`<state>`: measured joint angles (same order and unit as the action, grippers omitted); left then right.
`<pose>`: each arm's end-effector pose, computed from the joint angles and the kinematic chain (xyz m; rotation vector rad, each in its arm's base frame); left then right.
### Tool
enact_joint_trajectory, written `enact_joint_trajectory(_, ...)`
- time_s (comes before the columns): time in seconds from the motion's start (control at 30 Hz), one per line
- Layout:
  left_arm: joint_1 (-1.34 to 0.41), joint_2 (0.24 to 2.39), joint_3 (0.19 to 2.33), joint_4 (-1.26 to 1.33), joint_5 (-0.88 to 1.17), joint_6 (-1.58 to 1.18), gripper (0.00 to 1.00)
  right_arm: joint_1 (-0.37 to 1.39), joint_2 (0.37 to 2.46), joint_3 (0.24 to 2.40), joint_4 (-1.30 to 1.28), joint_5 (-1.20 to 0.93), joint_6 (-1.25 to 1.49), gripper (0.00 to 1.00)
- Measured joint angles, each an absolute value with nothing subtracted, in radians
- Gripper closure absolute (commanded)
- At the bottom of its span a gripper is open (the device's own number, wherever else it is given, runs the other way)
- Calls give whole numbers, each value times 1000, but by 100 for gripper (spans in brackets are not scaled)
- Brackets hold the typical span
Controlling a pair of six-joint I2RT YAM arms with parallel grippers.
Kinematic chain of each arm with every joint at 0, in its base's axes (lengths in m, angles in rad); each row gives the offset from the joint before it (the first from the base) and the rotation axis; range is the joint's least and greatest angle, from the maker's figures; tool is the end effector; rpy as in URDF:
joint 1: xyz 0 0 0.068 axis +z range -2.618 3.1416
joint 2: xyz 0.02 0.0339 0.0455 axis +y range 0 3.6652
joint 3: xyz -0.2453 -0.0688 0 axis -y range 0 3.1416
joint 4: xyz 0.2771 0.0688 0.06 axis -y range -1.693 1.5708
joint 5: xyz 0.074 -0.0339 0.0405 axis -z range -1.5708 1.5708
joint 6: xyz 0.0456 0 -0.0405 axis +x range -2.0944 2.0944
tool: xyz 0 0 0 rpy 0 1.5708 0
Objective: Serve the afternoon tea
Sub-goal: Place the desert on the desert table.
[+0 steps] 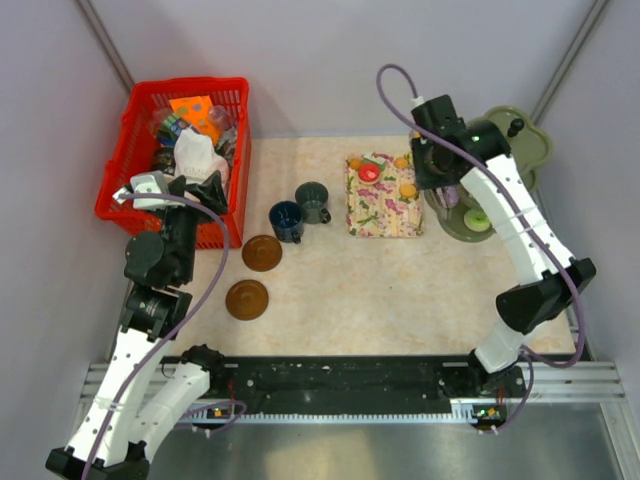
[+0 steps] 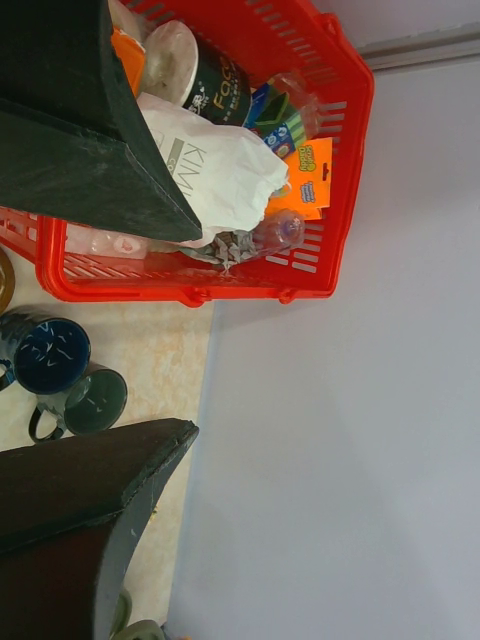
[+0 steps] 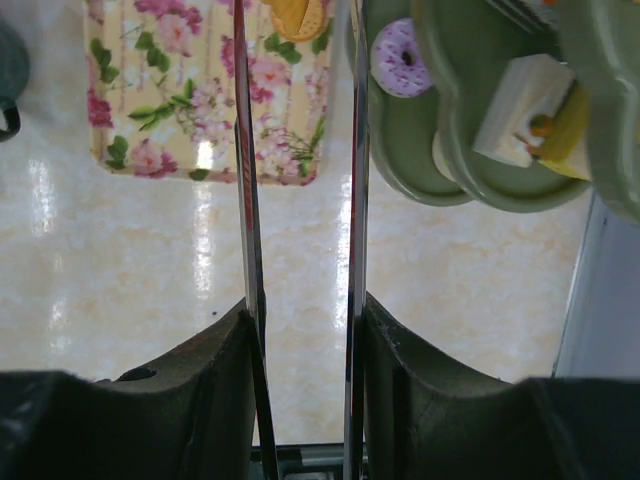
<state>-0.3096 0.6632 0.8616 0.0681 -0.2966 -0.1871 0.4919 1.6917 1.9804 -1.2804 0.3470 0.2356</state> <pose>0.1945 -0.0482 0.4089 -0.1736 1.3082 -0.2294 0.3265 0.1574 0.3956 -0.1884 2.4753 -0.1433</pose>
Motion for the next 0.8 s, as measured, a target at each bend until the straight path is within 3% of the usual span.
enact_joint_trajectory(0.3, -310, 663, 862, 68, -296, -187, 23, 327, 1601, 2078, -1310, 384, 240, 61)
enact_joint_trajectory(0.8, -310, 664, 861, 68, -297, -188, 23, 121, 1422, 2059, -1307, 405, 265, 61)
